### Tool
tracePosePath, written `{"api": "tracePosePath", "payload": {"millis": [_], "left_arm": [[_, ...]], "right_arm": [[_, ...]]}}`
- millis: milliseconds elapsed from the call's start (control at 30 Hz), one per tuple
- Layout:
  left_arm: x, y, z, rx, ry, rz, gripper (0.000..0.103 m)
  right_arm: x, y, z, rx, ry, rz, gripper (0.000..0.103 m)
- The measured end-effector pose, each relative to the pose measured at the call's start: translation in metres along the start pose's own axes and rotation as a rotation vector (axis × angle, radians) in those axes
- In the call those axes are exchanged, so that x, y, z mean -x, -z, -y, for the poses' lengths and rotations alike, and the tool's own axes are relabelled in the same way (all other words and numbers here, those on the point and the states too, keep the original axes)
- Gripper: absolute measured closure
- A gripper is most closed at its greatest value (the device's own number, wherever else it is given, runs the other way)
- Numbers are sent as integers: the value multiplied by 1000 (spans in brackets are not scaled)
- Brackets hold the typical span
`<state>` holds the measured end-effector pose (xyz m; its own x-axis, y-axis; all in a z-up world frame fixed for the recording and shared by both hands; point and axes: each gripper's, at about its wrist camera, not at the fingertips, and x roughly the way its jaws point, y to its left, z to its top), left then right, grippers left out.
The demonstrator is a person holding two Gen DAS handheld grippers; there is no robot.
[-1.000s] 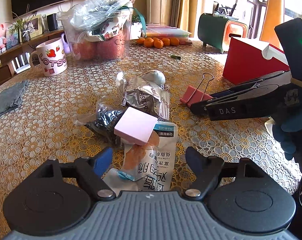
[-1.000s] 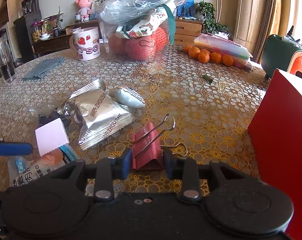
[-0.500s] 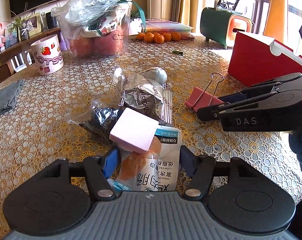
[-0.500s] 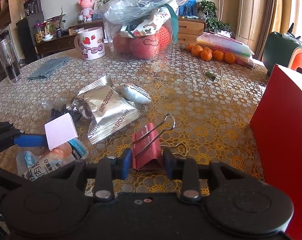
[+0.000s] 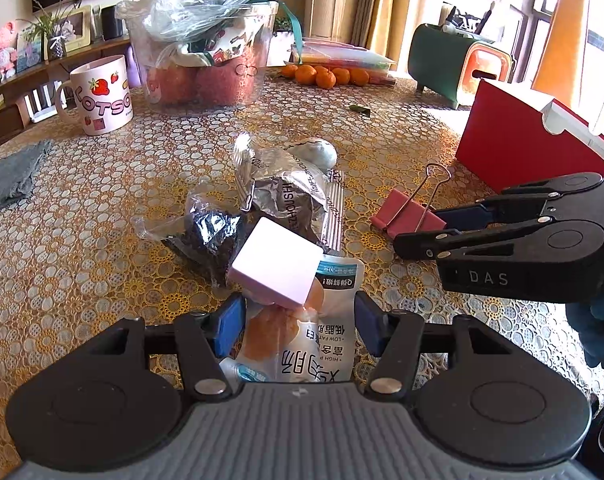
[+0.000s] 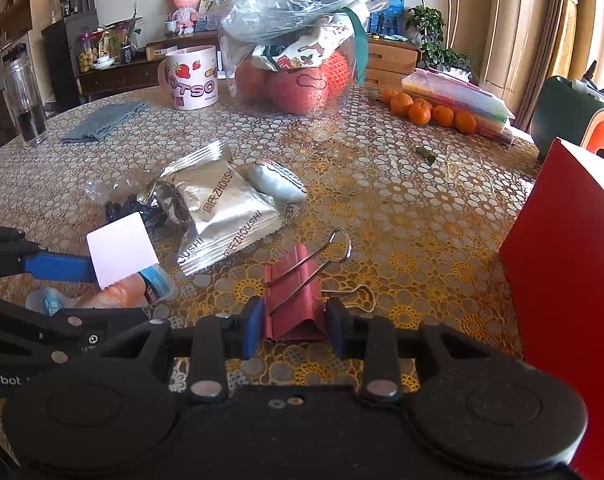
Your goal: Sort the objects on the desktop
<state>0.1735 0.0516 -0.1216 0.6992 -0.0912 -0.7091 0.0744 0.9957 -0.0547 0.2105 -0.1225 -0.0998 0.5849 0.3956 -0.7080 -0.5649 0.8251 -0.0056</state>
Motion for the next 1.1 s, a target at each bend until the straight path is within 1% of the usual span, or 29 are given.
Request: {"api": "tracePosePath", "payload": {"millis": [33, 67, 100, 133, 200, 300, 400, 500, 600, 700, 867, 933, 1000, 1100], "left_arm": [[0, 0, 1, -6, -2, 2, 45], [0, 1, 1, -13, -4, 5, 45], [0, 1, 2, -18, -6, 8, 45], [0, 1, 2, -20, -6, 10, 45], [0, 3, 3, -31, -10, 17, 45], [0, 5, 6, -46, -17, 28, 45], [0, 5, 6, -43, -15, 31, 45], [0, 5, 5, -41, -13, 33, 45], [-1, 6, 6, -44, -9, 34, 45], [-1, 8, 7, -51, -10, 43, 44], [-1, 7, 6, -48, -7, 46, 45], [-1, 7, 6, -47, -8, 45, 45], [-1, 7, 5, -45, -7, 44, 45], [-1, 7, 6, -43, -10, 41, 45]], "right_arm": [[1, 0, 0, 4, -2, 3, 66], [3, 0, 0, 4, -5, 6, 61], [5, -1, 0, 3, -9, 11, 54], [8, -1, 0, 0, -14, 20, 51], [16, -4, 1, -6, -28, 37, 48], [29, -10, -5, 25, -78, 74, 44], [29, -21, -16, 68, -154, 74, 44], [19, -31, -28, 98, -227, 52, 45], [7, -36, -39, 126, -269, 20, 45], [-3, -36, -46, 137, -295, -9, 45], [-14, -35, -53, 144, -304, -38, 47], [-16, -35, -53, 132, -312, -45, 51], [-16, -35, -53, 122, -322, -49, 59], [-11, -35, -55, 128, -300, -40, 60]]}}
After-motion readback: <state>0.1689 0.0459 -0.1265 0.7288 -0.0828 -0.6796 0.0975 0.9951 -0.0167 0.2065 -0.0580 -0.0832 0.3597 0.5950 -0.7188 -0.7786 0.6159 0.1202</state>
